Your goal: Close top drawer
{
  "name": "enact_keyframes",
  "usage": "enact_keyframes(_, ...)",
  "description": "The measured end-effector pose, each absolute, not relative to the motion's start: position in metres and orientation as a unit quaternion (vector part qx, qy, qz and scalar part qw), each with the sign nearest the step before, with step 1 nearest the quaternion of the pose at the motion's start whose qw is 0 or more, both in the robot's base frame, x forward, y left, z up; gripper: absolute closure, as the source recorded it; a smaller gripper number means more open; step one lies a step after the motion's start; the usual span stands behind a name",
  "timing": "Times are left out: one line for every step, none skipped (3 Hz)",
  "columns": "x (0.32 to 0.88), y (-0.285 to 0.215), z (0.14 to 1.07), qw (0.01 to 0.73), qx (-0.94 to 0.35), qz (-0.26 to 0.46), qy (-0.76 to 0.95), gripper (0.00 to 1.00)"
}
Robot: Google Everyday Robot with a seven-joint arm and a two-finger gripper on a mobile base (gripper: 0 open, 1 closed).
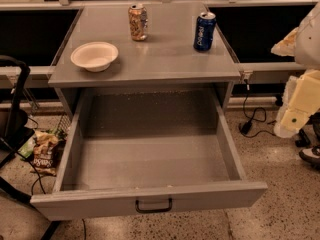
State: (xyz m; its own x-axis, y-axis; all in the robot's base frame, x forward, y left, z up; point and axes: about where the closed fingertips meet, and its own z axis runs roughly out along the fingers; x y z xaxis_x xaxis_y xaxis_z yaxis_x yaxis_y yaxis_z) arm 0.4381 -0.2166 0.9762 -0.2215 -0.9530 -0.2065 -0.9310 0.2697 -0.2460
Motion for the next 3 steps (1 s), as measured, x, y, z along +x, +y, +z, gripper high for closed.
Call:
enact_keyframes(0.435,-0.215,0.974,0.157,-0.602,-0.041,0.782,0.00)
enact_keyframes(0.412,-0.207,0.967,0.176,-0.603,-0.052,0.777,0.00)
enact_keyframes(0.383,-0.207,0.943,0.195,-0.595,-0.084,0.775,0.00)
